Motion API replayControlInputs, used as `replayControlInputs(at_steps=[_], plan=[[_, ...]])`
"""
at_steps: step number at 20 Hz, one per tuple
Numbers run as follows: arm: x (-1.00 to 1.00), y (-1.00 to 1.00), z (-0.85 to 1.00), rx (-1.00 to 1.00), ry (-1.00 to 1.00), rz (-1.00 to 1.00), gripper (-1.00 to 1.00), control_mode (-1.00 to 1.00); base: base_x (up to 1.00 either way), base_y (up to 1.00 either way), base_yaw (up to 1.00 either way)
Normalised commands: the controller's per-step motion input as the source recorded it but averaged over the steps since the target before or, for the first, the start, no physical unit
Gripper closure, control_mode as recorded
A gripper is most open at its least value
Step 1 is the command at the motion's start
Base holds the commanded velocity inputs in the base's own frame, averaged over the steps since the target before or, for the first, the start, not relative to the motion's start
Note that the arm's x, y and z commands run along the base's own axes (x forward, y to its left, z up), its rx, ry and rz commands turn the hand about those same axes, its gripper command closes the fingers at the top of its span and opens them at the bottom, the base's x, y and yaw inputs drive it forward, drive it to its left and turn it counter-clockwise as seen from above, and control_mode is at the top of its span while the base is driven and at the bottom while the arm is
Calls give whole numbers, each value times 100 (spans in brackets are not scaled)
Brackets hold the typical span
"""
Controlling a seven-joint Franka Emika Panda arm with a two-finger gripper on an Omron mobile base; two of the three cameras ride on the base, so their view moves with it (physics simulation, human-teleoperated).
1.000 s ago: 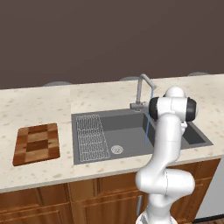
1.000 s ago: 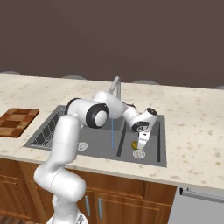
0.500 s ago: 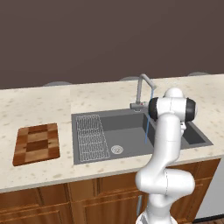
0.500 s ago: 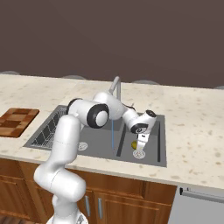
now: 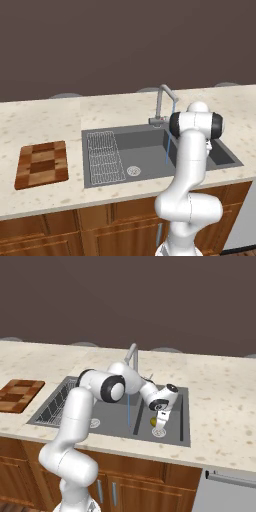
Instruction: Pick the orange from the sink and place it on the cutting board to airdry. Then turn off the sink faucet.
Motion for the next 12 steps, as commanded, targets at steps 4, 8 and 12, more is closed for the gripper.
replayControlInputs(at_steps=[4, 8, 12], plan=[[3, 0, -11, 0, 1, -1, -100, -100, 0, 0, 0], [5, 2, -9, 0, 0, -1, -100, -100, 0, 0, 0], [3, 3, -10, 0, 0, -1, -100, -100, 0, 0, 0]])
